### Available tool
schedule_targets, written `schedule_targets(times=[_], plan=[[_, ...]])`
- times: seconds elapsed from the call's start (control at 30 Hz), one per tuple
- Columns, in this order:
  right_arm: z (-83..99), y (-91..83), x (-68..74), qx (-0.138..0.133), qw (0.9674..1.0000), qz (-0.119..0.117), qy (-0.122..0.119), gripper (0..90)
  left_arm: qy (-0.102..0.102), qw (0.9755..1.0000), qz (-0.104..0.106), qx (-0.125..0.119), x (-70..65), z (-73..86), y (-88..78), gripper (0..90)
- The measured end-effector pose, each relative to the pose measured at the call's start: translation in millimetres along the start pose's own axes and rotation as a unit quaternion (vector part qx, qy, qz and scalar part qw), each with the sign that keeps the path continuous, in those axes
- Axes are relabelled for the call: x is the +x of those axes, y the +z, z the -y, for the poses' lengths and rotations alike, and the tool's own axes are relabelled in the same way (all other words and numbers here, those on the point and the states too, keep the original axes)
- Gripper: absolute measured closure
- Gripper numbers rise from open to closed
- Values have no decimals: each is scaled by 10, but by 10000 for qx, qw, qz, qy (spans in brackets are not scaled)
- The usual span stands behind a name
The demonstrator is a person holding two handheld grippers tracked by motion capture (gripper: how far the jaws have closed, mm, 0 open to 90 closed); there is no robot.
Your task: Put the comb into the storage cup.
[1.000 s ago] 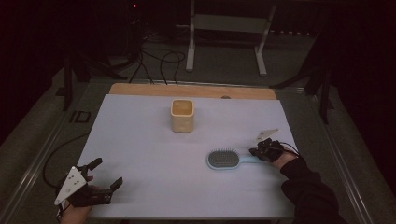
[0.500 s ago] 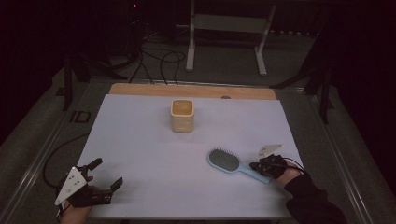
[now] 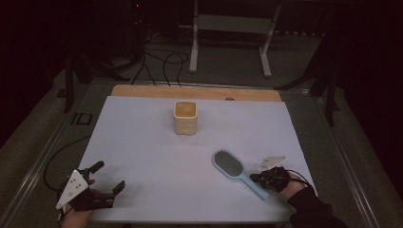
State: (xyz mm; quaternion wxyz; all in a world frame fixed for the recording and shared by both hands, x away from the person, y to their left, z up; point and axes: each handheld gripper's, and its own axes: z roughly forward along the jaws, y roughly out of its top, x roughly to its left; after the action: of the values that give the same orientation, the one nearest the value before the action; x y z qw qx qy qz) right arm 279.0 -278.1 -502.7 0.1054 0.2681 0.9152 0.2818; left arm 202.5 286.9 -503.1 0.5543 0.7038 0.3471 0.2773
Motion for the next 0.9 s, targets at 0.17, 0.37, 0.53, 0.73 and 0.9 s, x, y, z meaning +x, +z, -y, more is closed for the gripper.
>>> schedule_targets(times=[0.17, 0.37, 0.53, 0.73, 0.9], plan=[[15, -13, -6, 23, 9999, 100, 49, 886, -3, 10000, -2, 18, 3, 2, 3, 0], [1, -75, -4, 0, 9998, 193, 38, 867, -3, 10000, -1, 11, 0, 1, 1, 0], [-25, -149, -4, -30, 9996, 268, 74, 833, -1, 10000, -5, 22, 2, 3, 1, 0], [-83, -214, 31, -125, 9992, 273, 260, 615, -4, 10000, -4, 15, 0, 3, 2, 0], [-146, -268, 50, -242, 9980, 328, 477, 389, -5, 10000, -21, 12, 6, 3, 0, 0]])
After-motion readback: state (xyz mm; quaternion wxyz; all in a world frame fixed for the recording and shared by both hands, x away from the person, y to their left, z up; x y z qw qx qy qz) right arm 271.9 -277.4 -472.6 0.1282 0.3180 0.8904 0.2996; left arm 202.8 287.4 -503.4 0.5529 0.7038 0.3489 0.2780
